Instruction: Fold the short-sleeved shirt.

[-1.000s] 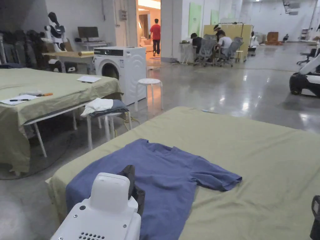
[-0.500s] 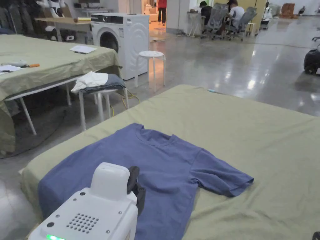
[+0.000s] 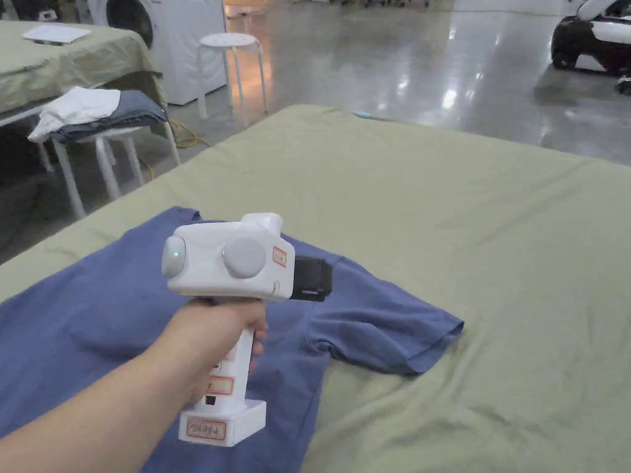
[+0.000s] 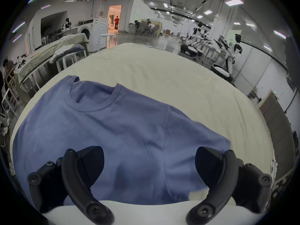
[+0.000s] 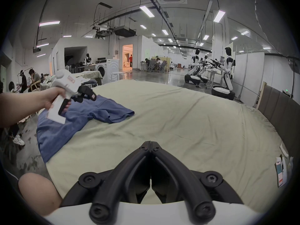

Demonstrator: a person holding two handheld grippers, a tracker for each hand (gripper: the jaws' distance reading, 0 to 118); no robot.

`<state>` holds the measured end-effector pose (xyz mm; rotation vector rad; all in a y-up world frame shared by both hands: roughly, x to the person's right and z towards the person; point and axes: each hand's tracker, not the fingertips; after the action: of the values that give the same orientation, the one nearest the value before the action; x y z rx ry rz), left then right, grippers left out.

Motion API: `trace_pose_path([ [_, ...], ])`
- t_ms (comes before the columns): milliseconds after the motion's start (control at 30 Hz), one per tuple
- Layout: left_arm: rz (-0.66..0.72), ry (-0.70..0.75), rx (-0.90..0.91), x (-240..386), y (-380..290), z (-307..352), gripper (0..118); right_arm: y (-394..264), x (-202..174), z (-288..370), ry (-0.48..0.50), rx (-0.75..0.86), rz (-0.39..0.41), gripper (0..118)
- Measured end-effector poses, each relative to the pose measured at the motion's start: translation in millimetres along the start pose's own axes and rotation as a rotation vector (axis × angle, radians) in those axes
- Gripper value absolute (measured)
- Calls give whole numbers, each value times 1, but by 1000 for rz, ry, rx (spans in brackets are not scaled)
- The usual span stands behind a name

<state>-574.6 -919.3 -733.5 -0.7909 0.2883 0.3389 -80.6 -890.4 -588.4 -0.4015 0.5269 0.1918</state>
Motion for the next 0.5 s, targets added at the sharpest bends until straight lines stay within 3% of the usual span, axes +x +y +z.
trace_pose_path([
  [233, 1, 40, -131, 18, 6, -64, 111, -9, 13, 2, -12, -33, 6, 0],
  [267, -19, 24, -162, 23, 0, -70, 110, -9, 16, 4, -14, -37, 4, 0],
  [367, -172, 170, -121, 43, -13, -71, 107, -10, 22, 10, -24, -38, -6, 0],
  [433, -168, 138, -102, 48, -14, -64, 87, -10, 27, 16, -36, -30, -5, 0],
  [467, -185, 129, -95, 51, -14, -60, 68, -10, 28, 19, -42, -26, -5, 0],
  [500, -232, 139, -65, 56, -14, -54, 33, -10, 30, 22, -46, -22, -8, 0],
])
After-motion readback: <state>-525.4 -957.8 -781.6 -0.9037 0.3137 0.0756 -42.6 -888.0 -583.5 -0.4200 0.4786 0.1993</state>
